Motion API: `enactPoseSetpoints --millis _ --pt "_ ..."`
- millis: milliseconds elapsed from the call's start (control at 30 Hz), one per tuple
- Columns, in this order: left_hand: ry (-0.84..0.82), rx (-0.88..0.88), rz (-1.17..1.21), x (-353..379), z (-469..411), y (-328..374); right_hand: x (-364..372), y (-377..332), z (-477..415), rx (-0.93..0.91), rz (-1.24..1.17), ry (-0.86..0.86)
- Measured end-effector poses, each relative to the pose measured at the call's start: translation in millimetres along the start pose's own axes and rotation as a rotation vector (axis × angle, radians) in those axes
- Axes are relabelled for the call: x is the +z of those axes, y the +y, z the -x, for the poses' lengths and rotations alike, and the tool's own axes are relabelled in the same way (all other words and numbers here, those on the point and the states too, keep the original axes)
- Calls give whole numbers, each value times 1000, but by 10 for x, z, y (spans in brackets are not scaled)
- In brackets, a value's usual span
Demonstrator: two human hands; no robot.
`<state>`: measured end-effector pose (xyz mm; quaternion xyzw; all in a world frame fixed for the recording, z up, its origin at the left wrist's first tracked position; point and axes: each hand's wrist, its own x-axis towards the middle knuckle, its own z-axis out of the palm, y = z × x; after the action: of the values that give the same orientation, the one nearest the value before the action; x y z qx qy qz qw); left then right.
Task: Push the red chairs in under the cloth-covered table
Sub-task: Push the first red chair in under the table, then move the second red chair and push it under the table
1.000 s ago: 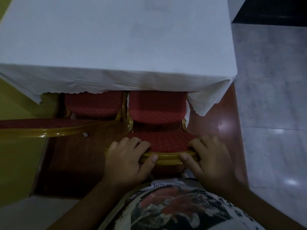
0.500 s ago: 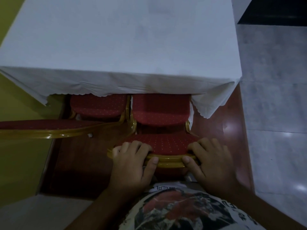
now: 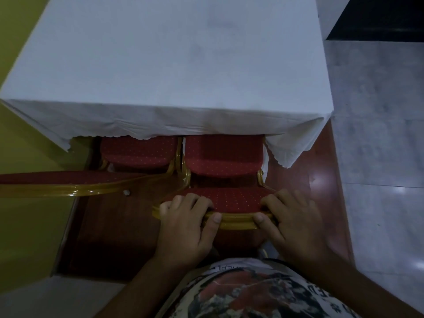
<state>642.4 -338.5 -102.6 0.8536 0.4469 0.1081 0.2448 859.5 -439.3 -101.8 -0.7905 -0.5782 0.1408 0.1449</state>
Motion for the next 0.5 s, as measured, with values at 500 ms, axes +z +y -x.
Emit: enactPoseSetpoints --millis 500 --pt "-69 -44 41 -109 -157 -2 -106 50 -132 5 -46 -213"
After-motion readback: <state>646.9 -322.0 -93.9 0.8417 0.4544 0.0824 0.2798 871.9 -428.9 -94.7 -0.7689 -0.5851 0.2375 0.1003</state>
